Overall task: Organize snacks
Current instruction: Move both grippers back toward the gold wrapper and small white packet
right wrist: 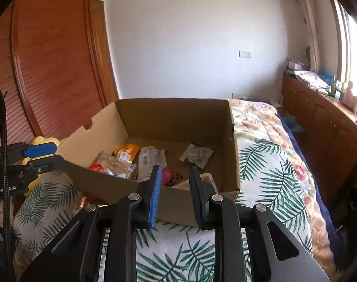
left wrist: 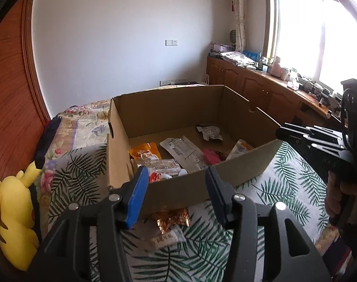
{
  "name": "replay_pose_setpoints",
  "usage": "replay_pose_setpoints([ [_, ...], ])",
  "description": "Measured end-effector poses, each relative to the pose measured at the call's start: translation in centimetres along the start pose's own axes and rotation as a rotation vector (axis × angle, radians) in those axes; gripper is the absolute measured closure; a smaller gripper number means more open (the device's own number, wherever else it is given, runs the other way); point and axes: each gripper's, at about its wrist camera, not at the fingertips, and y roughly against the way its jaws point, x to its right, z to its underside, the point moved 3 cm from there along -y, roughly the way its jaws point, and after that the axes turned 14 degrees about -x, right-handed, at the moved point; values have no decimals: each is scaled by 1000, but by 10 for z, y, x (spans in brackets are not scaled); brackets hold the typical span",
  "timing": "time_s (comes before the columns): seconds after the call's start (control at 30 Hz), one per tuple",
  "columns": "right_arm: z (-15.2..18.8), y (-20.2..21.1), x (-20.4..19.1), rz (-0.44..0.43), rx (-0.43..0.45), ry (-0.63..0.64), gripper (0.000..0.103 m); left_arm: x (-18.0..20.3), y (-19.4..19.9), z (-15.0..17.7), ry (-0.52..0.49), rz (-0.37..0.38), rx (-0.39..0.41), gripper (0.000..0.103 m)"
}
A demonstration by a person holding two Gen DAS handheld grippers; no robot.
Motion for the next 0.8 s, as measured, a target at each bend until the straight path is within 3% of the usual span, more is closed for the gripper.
replay_pose_setpoints([
  [0.17,10,18,-9,-7,15,37,79,-2,10,20,-25,-8,4,52],
  [0.23,14,22,-15,16,16,54,76,-3,11,27,-32,-12,2,52],
  [0.47,34,31,-31,-33,16,79,67,-4,12,51,-57,-13,-23,52],
  [0.8,56,10,-59,-62,-28,139,62,-7,-17,82,-58,4,-85,52],
])
